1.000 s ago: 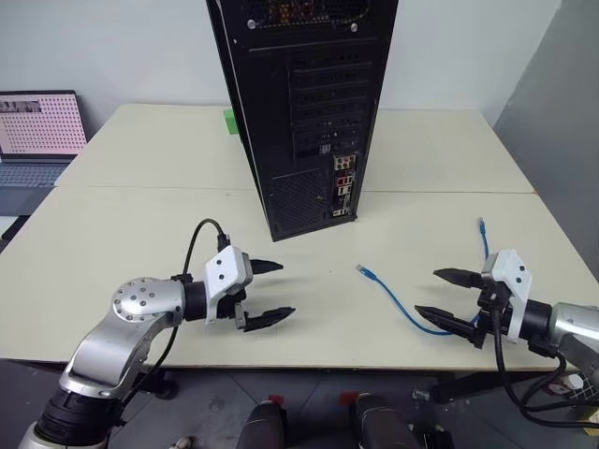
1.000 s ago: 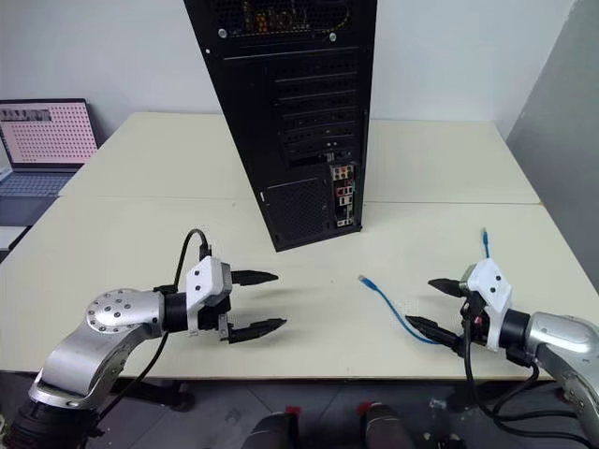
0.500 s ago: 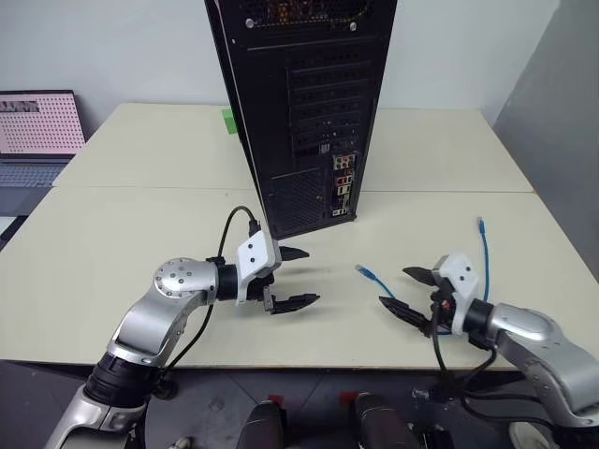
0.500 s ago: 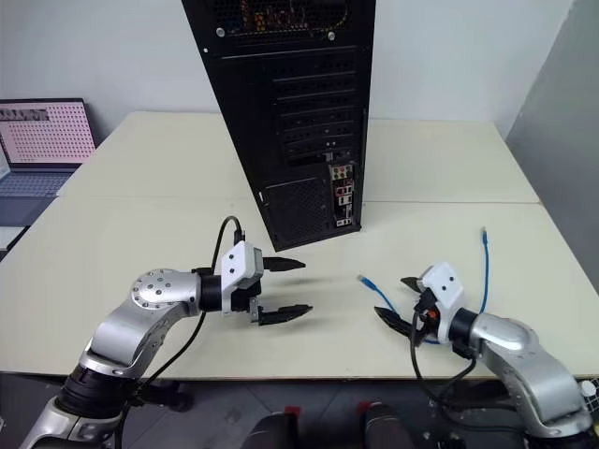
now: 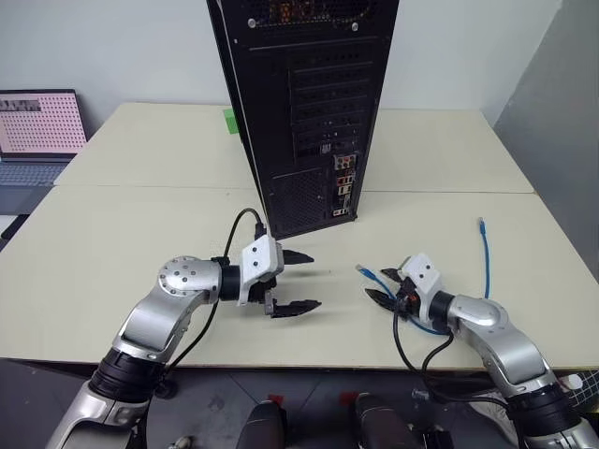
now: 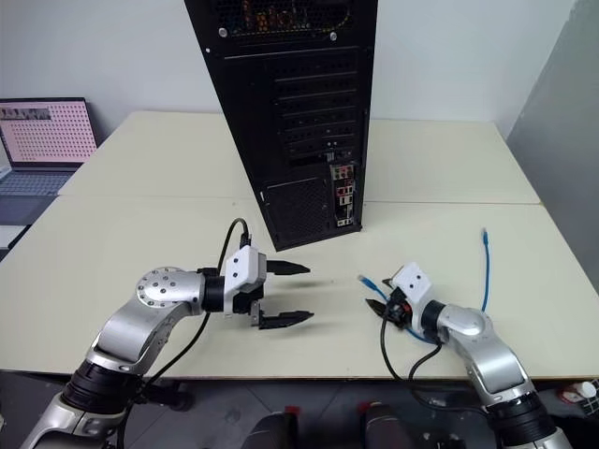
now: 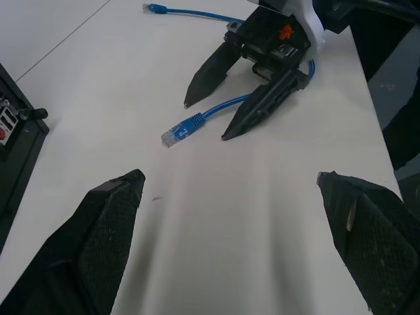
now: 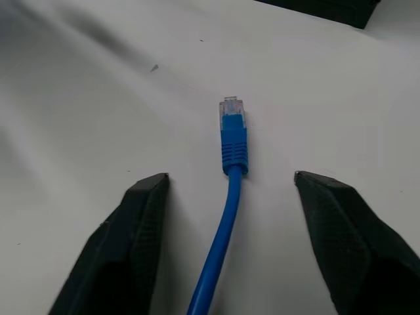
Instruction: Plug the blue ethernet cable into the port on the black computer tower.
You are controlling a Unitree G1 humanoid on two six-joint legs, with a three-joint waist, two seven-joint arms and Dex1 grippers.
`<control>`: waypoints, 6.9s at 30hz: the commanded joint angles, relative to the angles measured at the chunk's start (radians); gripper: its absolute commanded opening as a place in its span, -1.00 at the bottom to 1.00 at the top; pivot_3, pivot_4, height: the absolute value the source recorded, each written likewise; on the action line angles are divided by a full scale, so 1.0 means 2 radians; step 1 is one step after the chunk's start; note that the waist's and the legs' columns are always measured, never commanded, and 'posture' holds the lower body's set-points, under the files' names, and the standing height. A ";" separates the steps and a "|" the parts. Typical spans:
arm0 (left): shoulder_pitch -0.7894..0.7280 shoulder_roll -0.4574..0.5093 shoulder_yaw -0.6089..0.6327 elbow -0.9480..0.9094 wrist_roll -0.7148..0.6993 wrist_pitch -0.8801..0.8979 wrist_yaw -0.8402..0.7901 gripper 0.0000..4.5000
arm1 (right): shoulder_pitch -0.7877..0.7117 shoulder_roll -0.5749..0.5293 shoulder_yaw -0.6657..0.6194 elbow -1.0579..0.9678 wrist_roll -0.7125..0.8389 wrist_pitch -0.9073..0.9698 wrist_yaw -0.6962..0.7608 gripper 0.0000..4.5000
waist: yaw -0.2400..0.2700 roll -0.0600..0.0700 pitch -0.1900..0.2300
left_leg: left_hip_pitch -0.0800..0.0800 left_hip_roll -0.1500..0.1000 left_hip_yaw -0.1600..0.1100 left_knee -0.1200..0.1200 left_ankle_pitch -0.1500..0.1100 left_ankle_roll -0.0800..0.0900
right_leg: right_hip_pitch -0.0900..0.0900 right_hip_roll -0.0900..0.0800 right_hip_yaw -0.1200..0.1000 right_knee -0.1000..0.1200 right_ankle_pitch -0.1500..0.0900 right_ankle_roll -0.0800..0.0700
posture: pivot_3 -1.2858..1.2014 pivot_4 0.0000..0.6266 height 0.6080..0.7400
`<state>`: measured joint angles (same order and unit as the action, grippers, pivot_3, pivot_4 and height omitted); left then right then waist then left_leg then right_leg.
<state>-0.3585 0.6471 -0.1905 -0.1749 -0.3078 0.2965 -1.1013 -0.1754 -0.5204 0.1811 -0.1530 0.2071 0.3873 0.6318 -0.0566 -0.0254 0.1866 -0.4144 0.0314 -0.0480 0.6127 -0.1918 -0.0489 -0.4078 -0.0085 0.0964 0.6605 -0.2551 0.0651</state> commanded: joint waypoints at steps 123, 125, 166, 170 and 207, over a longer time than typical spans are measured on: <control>-0.079 -0.072 -0.079 0.279 0.240 -0.581 0.207 -0.25 | -0.111 -0.022 -0.086 -0.107 0.241 0.287 0.084 -1.00 | 0.010 0.000 0.000 | 0.000 0.000 -0.001 0.001 0.000 0.000 | 0.000 0.000 -0.001 0.001 0.001 0.001 | 0.03 -0.52 1.00; -0.060 -0.080 -0.061 0.234 0.196 -0.479 0.197 -0.09 | -0.114 -0.021 -0.096 -0.114 0.235 0.278 0.070 -1.00 | 0.009 0.000 0.000 | 0.000 0.000 -0.001 0.001 0.000 0.000 | 0.000 0.000 -0.001 0.001 0.000 0.001 | 0.03 -0.52 1.00; -0.006 -0.197 0.037 -0.082 0.080 0.104 0.351 0.17 | -0.242 0.187 -0.030 -0.005 -0.033 0.147 -0.233 -1.00 | -0.001 0.000 0.000 | 0.000 0.000 -0.002 0.001 0.000 0.000 | 0.000 0.000 -0.001 0.001 0.001 0.001 | 0.03 -0.52 1.00; -0.006 -0.196 0.038 -0.080 0.083 0.100 0.353 0.17 | -0.240 0.189 -0.032 -0.007 -0.034 0.151 -0.232 -1.00 | -0.001 0.000 0.000 | 0.000 0.000 -0.002 0.001 0.000 0.000 | 0.000 0.000 -0.001 0.001 0.001 0.001 | 0.03 -0.52 1.00; -0.004 -0.188 0.038 -0.075 0.112 0.087 0.373 0.17 | -0.214 0.250 -0.037 -0.052 -0.052 0.185 -0.277 -1.00 | -0.001 0.000 0.000 | -0.001 0.000 -0.001 0.000 0.000 0.000 | -0.001 0.000 -0.001 0.000 0.000 0.001 | 0.03 -0.52 1.00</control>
<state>-0.3590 0.2708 -0.1197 -0.2878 -0.0889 0.4908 -0.3596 -0.5736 -0.0259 0.1183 -0.2324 0.1010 0.7829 0.0726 -0.0577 -0.0249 0.1865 -0.4163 0.0310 -0.0508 0.6132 -0.1918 -0.0489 -0.4093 -0.0079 0.0948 0.6615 -0.2542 0.0662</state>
